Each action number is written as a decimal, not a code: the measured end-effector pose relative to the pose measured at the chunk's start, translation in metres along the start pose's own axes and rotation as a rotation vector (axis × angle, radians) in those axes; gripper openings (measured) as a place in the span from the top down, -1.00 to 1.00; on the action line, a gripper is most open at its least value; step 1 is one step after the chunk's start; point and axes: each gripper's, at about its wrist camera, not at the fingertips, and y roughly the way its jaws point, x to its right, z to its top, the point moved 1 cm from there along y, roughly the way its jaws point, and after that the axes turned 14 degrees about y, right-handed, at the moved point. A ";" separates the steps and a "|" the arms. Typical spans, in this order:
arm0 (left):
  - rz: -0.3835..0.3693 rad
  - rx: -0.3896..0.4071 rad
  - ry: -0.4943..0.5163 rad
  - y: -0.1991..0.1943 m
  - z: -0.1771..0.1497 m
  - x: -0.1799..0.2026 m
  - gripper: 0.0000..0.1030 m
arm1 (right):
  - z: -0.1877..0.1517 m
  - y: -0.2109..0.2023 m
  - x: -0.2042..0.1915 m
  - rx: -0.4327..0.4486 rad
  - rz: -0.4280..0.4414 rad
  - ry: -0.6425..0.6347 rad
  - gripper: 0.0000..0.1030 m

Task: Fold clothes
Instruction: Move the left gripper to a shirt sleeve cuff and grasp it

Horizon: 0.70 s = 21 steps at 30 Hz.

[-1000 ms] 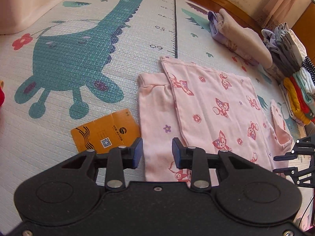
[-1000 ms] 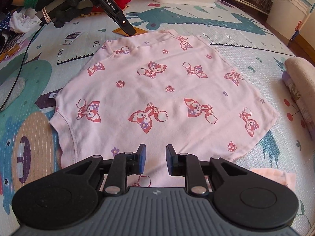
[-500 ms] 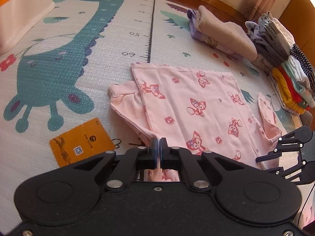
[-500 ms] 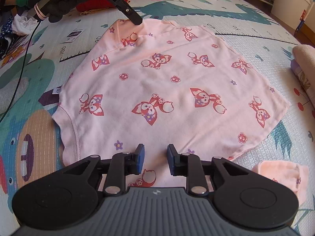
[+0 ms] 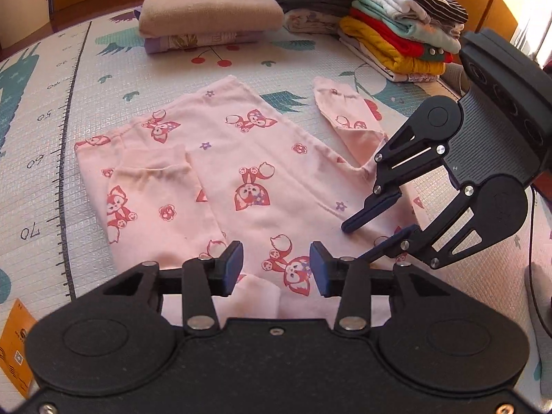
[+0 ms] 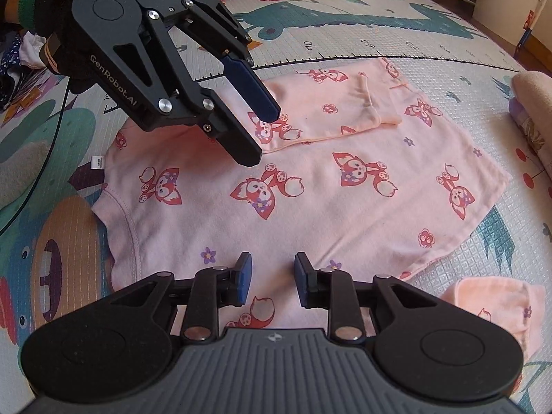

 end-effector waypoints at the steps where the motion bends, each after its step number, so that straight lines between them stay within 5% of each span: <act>1: 0.006 0.008 -0.028 -0.002 0.001 -0.006 0.21 | 0.001 0.000 0.001 0.000 0.002 0.001 0.44; 7: 0.095 0.025 -0.135 -0.004 0.008 -0.052 0.21 | 0.000 0.001 0.001 -0.004 0.019 0.014 0.30; 12: 0.161 0.029 -0.173 0.005 0.016 -0.096 0.21 | -0.004 0.003 -0.009 -0.009 0.031 -0.007 -0.19; 21: 0.132 0.006 -0.135 0.032 0.030 -0.126 0.22 | 0.000 -0.001 0.005 0.005 0.068 0.108 -0.06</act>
